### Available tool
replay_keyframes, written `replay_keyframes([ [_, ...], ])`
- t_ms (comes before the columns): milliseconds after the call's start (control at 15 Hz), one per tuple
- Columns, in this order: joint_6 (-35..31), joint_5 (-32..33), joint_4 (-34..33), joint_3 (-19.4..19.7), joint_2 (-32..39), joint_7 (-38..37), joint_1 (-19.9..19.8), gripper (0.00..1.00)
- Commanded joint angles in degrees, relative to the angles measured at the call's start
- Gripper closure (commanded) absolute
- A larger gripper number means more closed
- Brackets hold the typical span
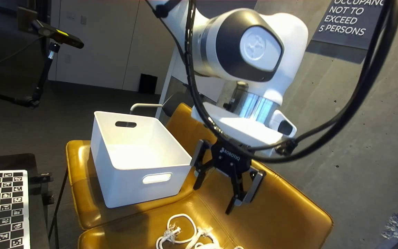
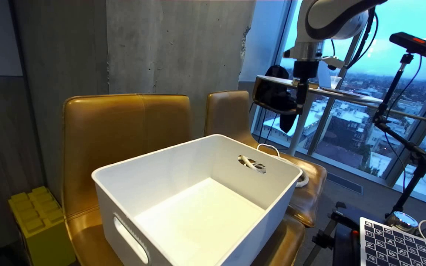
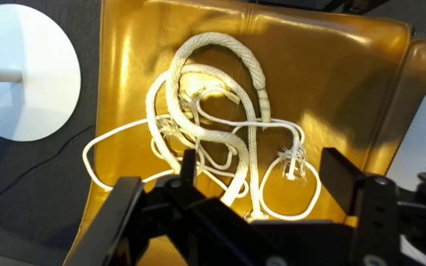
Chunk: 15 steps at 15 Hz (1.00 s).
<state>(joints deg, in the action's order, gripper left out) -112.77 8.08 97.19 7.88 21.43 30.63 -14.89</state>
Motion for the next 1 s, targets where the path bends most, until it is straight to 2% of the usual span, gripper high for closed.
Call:
replay_keyframes([
  [0, -2.9, 0.5, 1.5, 0.2, 4.0, 1.0, -1.8, 0.0],
  [133, -5.0, 1.4, 3.7, 0.4, 5.4, 0.6, -2.5, 0.0],
  [533, -15.7, 6.0, 16.8, 1.3, 3.4, -2.2, -1.9, 0.0],
  [933, -26.7, 10.4, 20.4, 3.9, 8.2, -6.1, -2.7, 0.0],
])
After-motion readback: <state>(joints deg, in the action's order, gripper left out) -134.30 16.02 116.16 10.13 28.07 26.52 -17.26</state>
